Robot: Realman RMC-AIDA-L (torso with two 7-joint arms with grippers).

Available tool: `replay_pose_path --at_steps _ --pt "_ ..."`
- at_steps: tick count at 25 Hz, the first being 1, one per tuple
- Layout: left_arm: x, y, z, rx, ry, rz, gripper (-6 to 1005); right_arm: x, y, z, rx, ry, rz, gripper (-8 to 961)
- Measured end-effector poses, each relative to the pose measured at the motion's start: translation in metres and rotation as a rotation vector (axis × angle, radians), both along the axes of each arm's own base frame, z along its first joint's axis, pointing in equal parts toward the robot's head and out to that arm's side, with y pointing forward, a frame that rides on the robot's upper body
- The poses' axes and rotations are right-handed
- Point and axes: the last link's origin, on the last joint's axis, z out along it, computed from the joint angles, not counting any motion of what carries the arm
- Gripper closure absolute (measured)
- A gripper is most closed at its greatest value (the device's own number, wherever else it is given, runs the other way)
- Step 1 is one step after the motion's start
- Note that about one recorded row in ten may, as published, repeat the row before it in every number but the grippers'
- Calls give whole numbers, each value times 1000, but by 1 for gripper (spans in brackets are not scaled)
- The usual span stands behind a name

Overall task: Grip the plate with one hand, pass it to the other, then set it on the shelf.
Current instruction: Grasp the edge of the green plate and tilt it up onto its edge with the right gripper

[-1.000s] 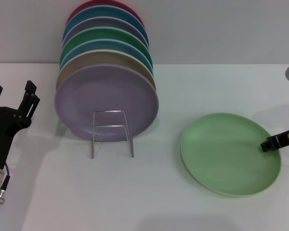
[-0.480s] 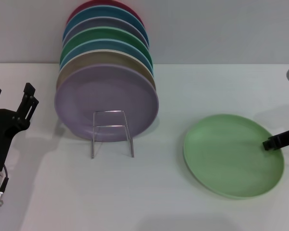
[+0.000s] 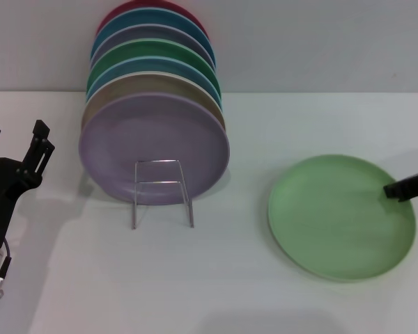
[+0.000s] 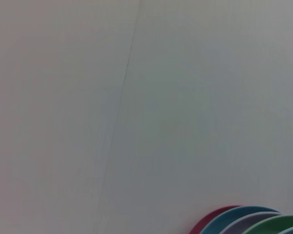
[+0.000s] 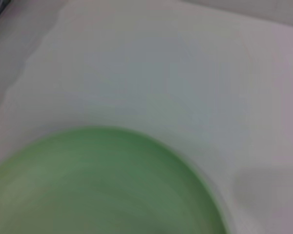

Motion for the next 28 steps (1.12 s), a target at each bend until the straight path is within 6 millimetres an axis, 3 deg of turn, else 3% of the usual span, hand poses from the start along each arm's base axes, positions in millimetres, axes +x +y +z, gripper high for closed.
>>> replay_pose_path --at_steps 8,16,21,28 --pt "1 1 0 0 1 -3 166 -11 2 17 68 -17 104 901" --pt "3 1 1 5 -4 -11 166 -45 -3 46 176 -83 293 919" --pt "3 -1 2 18 -6 -17 166 -58 -10 48 226 -123 391 926" --pt "2 -2 2 18 -6 -15 165 -61 -12 42 313 -175 501 928"
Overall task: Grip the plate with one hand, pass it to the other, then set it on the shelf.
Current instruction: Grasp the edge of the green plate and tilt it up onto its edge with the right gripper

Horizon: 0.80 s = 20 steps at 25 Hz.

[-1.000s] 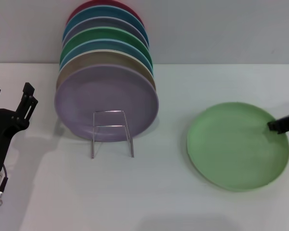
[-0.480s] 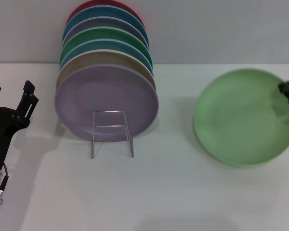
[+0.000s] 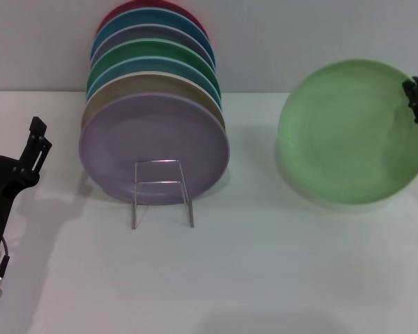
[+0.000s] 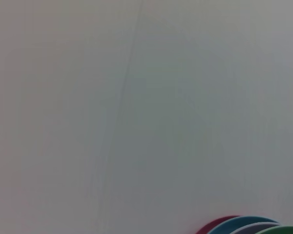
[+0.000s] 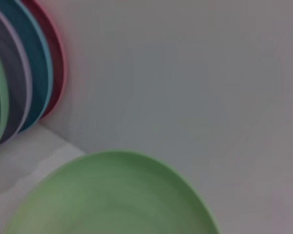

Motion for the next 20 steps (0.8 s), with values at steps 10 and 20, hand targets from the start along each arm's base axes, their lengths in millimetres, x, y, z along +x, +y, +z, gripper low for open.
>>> replay_pose_path --at_steps 10,20 --pt "1 -2 -2 -10 -1 -4 165 2 2 -14 175 -36 141 926" --pt "3 -6 -4 -13 -10 -16 165 23 -9 -44 417 -49 275 929"
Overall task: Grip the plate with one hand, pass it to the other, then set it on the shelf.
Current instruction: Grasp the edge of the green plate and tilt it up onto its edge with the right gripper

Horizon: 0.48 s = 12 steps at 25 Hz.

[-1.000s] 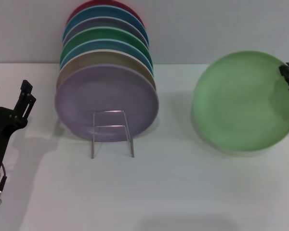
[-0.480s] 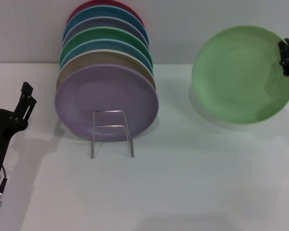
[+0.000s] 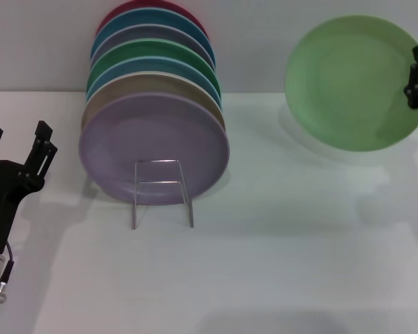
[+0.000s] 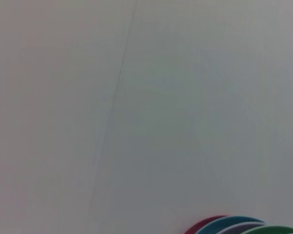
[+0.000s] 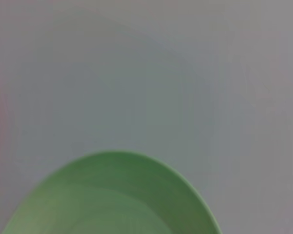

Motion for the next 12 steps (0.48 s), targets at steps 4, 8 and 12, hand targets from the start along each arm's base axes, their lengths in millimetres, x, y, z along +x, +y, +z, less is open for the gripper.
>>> replay_pose_path --at_steps 4,8,12 --pt "1 -2 1 3 -5 -11 165 10 -8 -13 88 29 59 930" --pt "0 -9 3 16 -2 -29 165 20 -16 -21 145 88 105 928" --pt "2 -18 2 19 0 -58 165 32 -22 -26 188 135 153 927"
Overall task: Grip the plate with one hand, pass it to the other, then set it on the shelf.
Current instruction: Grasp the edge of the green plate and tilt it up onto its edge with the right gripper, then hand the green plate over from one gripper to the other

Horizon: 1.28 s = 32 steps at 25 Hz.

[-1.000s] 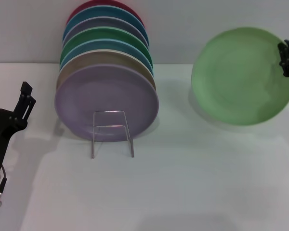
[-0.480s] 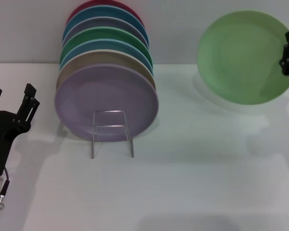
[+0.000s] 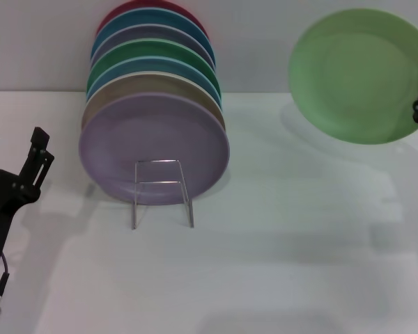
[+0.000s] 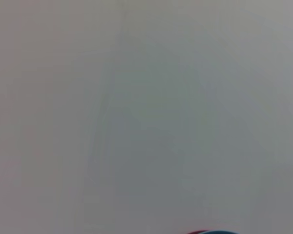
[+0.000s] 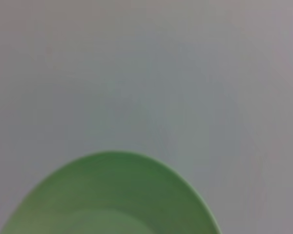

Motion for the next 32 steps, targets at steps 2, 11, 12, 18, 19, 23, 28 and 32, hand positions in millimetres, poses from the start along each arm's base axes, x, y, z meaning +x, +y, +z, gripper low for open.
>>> replay_pose_path --at_steps 2,11,12,18,19,23,28,32 --pt "2 -6 -1 -2 6 -22 165 6 -2 -1 12 30 22 926" --pt "6 -28 -7 -32 17 -97 165 24 -5 0 19 124 89 927" --pt "6 -30 -7 -36 17 -105 165 25 -5 -1 11 134 96 926" --pt "15 -47 -14 -70 17 -186 165 27 -11 -8 -49 176 138 927" --pt "17 -51 -15 -83 20 -212 165 26 -15 -12 -73 178 156 927" --pt "20 -57 -18 -103 23 -240 165 25 -25 -21 -111 183 182 927" --pt "24 -64 -27 -158 26 -272 165 26 -49 -34 -167 185 213 927" --pt "27 -65 -34 -195 34 -283 165 24 -71 -43 -193 196 240 926"
